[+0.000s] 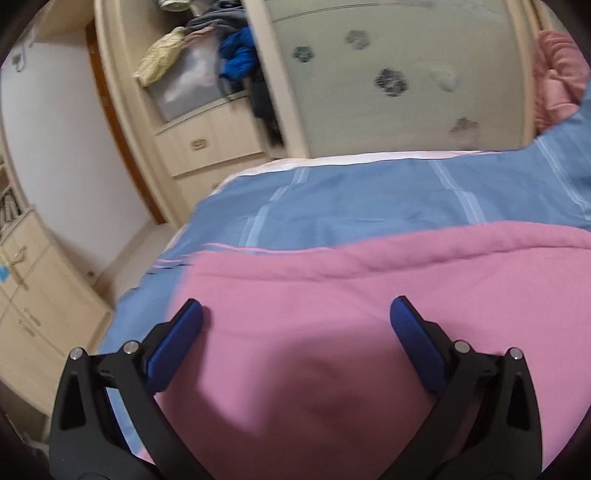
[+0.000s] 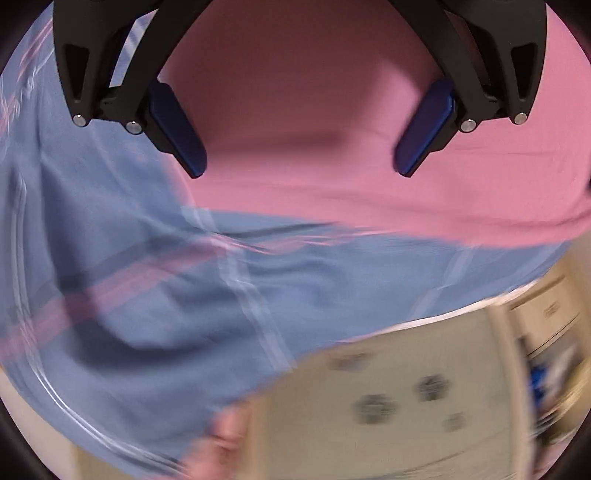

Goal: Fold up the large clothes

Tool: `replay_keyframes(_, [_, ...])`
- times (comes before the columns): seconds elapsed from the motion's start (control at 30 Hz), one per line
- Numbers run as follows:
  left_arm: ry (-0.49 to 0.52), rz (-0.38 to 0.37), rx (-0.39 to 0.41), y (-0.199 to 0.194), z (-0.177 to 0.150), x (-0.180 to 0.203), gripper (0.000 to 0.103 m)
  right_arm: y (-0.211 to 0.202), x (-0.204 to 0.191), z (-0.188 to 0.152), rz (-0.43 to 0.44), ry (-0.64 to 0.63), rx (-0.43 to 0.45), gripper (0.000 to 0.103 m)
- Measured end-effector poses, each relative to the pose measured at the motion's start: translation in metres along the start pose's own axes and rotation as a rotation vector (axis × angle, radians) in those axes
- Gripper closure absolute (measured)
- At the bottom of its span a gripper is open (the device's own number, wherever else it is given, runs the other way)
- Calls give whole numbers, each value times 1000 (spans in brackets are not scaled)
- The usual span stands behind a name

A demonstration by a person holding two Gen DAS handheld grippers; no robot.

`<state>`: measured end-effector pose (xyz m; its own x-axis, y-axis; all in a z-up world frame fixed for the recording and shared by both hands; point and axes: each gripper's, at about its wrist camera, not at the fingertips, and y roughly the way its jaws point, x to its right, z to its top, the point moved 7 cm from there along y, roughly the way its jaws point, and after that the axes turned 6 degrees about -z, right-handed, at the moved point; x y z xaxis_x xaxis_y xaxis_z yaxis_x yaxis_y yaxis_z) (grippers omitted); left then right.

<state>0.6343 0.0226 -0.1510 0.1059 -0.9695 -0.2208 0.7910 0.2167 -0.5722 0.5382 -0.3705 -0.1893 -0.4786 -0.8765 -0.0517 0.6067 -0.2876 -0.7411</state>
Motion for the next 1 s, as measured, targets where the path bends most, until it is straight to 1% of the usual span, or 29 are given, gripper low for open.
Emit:
replay_keyframes(0.03, [22,44,7,2,-1,-8,2,8,15,-4,-3,45,-19,1])
replay_keyframes(0.07, [59,107,15,6,-2,-18,2,17,28,-10,27,96,-40,1])
replay_keyframes(0.1, [86,157,20,8,-7,-26,2,23,32,-13,57,122,-57,1])
replay_keyframes(0.13, [95,177,26,12,-14,-34,2,27,32,-16,84,133,-73,1])
replay_keyframes(0.17, [57,135,20,15,-20,-39,2,27,28,-16,74,116,-64,1])
replay_keyframes(0.2, [33,116,23,17,-23,-42,2,24,25,-16,49,92,-48,1])
replay_keyframes(0.27, [25,124,33,17,-24,-44,2,20,18,-15,-10,46,-19,1])
replay_keyframes(0.3, [30,133,32,18,-24,-43,2,21,19,-15,-10,49,-19,1])
replay_keyframes(0.4, [29,137,36,15,-26,-43,2,24,24,-17,29,81,-34,1])
replay_keyframes(0.6, [11,136,45,17,-27,-44,2,23,23,-17,31,90,-25,1])
replay_keyframes(0.73, [0,152,83,11,-29,-45,2,14,27,-18,44,118,7,1])
replay_keyframes(0.8, [-4,161,91,10,-29,-46,2,15,28,-18,64,135,-19,1])
replay_keyframes(0.83, [-5,170,93,8,-28,-46,2,12,30,-17,71,142,-15,1])
replay_keyframes(0.87, [-9,207,130,-1,-26,-48,2,8,32,-16,74,151,-4,1])
replay_keyframes(0.93, [-9,297,237,-33,-17,-53,2,-19,48,-8,53,223,68,1])
replay_keyframes(0.97, [-9,340,302,-54,-13,-54,2,-43,58,-3,70,289,118,1])
replay_keyframes(1.0, [-23,349,404,-91,-5,-53,2,-60,61,0,108,328,136,1])
